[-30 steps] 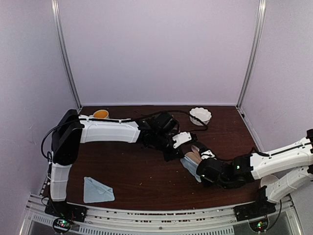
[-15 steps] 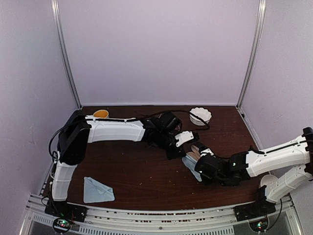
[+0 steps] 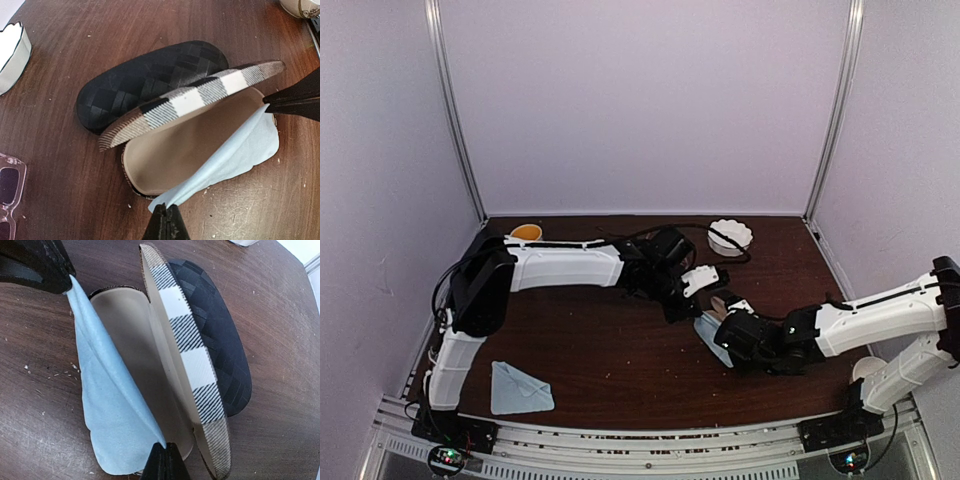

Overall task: Organize the sunglasses
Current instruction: Place the folded cleaning cloth in the sunglasses case.

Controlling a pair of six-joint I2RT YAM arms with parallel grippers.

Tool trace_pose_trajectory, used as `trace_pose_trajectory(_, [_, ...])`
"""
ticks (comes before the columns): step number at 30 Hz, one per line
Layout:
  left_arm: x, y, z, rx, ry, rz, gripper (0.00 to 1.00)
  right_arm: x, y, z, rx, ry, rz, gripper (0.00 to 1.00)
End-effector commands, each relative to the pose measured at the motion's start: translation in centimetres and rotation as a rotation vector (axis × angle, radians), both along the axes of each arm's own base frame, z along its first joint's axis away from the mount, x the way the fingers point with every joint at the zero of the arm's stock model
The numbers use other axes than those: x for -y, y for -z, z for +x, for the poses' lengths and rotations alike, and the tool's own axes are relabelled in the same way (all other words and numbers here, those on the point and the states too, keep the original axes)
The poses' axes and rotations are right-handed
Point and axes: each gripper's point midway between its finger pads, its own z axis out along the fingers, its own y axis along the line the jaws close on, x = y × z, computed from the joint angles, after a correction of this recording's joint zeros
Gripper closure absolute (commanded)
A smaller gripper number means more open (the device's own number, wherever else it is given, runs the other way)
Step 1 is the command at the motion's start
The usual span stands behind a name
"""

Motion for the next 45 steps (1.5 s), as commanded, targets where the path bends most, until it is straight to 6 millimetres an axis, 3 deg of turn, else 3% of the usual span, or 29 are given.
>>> trace_pose_trajectory(1, [0.0, 0.0, 1.7, 0.023, -0.023, 0.000, 1.00, 0.7, -0.1, 0.6, 0.018, 0.015, -0.063, 1.00])
trace_pose_trajectory(45, [2.7, 1.8, 3.3, -0.025, -0.033, -0.036, 1.00, 1.7, 1.0, 1.8, 0.012, 0.073, -0.218, 1.00])
